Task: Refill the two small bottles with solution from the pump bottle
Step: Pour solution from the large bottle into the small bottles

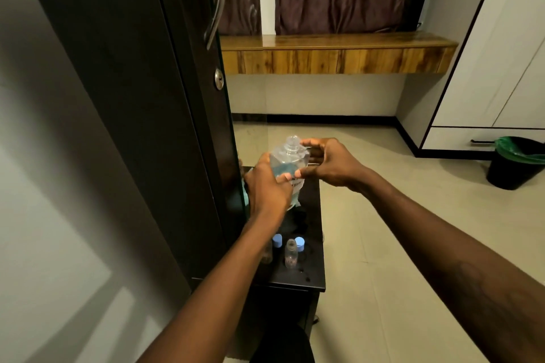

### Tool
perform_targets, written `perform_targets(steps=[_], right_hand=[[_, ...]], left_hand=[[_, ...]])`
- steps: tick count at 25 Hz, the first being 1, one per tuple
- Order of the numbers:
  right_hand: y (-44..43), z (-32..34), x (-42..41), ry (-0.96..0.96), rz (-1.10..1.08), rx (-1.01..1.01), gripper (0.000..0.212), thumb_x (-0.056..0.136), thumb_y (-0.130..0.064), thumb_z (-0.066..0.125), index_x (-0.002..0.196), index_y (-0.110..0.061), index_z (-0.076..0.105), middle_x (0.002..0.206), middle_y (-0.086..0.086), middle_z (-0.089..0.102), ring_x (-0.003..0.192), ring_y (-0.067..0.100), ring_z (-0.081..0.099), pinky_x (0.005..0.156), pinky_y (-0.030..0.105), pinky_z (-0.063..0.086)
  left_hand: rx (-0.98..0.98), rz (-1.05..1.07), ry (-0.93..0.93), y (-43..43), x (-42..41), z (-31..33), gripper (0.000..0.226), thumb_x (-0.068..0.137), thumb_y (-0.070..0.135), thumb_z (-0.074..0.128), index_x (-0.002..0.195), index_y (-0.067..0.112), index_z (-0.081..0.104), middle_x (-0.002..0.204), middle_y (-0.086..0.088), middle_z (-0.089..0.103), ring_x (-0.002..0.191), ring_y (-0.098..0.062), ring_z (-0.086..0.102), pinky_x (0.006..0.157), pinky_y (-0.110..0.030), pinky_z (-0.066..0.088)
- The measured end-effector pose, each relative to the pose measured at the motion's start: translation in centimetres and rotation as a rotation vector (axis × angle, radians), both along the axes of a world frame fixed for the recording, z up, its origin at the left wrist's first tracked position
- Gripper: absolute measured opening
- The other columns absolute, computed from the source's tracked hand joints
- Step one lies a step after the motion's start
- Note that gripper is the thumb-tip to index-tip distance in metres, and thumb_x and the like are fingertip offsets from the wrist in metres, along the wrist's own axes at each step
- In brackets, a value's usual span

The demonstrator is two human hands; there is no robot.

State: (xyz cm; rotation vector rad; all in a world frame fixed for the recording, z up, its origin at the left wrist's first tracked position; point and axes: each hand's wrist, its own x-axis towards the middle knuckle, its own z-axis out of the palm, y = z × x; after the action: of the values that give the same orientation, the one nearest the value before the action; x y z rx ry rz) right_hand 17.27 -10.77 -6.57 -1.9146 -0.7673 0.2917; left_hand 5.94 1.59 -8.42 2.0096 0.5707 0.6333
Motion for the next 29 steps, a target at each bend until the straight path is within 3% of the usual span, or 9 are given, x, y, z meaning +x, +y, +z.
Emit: perform_targets(steps=[4, 7, 11, 14, 17, 19, 22, 26, 29], right_hand=[[-3.1, 3.8, -0.9, -0.108, -0.017, 0.092, 0.072, 0.068, -0.018, 0.094, 0.131, -0.012, 0.060, 0.119, -0.002, 0.072, 0.108, 0.011, 0.071, 0.089, 0.026, 0.061], [-5.4, 5.9, -1.8, -0.053, 0.038, 0.137, 0.078, 0.070, -0.029, 0.093, 0.135, -0.017, 0.051, 0.129, -0.001, 0.066, 0.116, 0.013, 0.066, 0.095, 0.029, 0.058], [-7.3, 7.2, -4.1, -0.009, 0.174, 0.180, 0.076, 0.061, -0.039, 0.085, 0.131, -0.026, 0.056, 0.119, -0.005, 0.073, 0.109, 0.012, 0.072, 0.085, 0.024, 0.060], [-8.6, 7.3, -5.6, -0.019, 0.169, 0.232, 0.067, 0.059, -0.039, 0.085, 0.121, -0.032, 0.060, 0.107, -0.014, 0.077, 0.102, 0.009, 0.074, 0.077, 0.021, 0.059], [-9.8, 6.0, -6.2, -0.044, 0.120, 0.269, 0.069, 0.059, -0.038, 0.088, 0.123, -0.028, 0.065, 0.110, -0.006, 0.078, 0.102, 0.017, 0.075, 0.078, 0.026, 0.061], [-10.7, 4.9, -6.6, -0.033, 0.113, 0.275, 0.067, 0.058, -0.036, 0.090, 0.121, -0.027, 0.067, 0.108, -0.003, 0.078, 0.100, 0.021, 0.076, 0.078, 0.030, 0.063], [-11.5, 3.6, -7.2, -0.028, 0.099, 0.228, 0.062, 0.057, -0.029, 0.097, 0.113, -0.028, 0.069, 0.102, -0.005, 0.080, 0.096, 0.021, 0.077, 0.079, 0.033, 0.065], [-11.8, 2.1, -7.6, -0.020, 0.083, 0.206, 0.046, 0.067, -0.013, 0.092, 0.108, -0.019, 0.073, 0.101, 0.003, 0.080, 0.091, 0.024, 0.078, 0.080, 0.036, 0.065], [-11.9, 1.5, -7.6, -0.047, 0.067, 0.175, 0.046, 0.065, -0.019, 0.093, 0.107, -0.019, 0.073, 0.102, 0.004, 0.079, 0.091, 0.024, 0.077, 0.079, 0.036, 0.065]], left_hand=[[0.005, -0.151, -0.118, 1.0, -0.9, 4.4, 0.051, 0.081, 0.012, 0.084, 0.128, 0.023, 0.067, 0.115, 0.003, 0.075, 0.105, -0.011, 0.070, 0.089, -0.032, 0.060], [-0.136, -0.372, -0.146, 1.0, -2.4, 7.6, 0.053, 0.082, 0.003, 0.081, 0.132, 0.015, 0.065, 0.116, 0.000, 0.076, 0.106, -0.014, 0.073, 0.092, -0.042, 0.061], [-0.239, -0.613, -0.127, -0.5, -4.0, 9.9, 0.052, 0.084, 0.000, 0.078, 0.133, 0.011, 0.064, 0.115, -0.003, 0.077, 0.107, -0.016, 0.074, 0.087, -0.041, 0.063], [-0.251, -0.662, -0.111, -1.7, -5.0, 9.8, 0.057, 0.082, 0.002, 0.082, 0.135, 0.012, 0.063, 0.116, 0.000, 0.077, 0.108, -0.012, 0.073, 0.085, -0.036, 0.063], [-0.206, -0.638, -0.118, -2.6, -5.6, 8.9, 0.060, 0.080, 0.007, 0.085, 0.136, 0.012, 0.063, 0.120, 0.000, 0.076, 0.111, -0.008, 0.071, 0.091, -0.033, 0.061], [-0.167, -0.560, -0.110, -3.1, -6.0, 7.5, 0.065, 0.074, 0.021, 0.090, 0.134, 0.012, 0.065, 0.123, -0.002, 0.074, 0.114, -0.009, 0.070, 0.096, -0.035, 0.059], [-0.108, -0.396, -0.095, -3.7, -7.0, 3.9, 0.064, 0.072, 0.038, 0.089, 0.127, 0.011, 0.070, 0.118, -0.005, 0.076, 0.106, -0.009, 0.072, 0.088, -0.034, 0.063], [0.134, -0.119, -0.014, -4.1, -8.1, -1.4, 0.046, 0.079, 0.038, 0.086, 0.118, 0.015, 0.075, 0.107, -0.002, 0.079, 0.085, 0.002, 0.070, 0.079, -0.010, 0.055], [0.213, -0.073, 0.154, -4.2, -8.2, -4.6, 0.064, 0.073, 0.038, 0.091, 0.129, 0.013, 0.070, 0.121, -0.008, 0.075, 0.105, -0.016, 0.072, 0.092, -0.023, 0.056]])
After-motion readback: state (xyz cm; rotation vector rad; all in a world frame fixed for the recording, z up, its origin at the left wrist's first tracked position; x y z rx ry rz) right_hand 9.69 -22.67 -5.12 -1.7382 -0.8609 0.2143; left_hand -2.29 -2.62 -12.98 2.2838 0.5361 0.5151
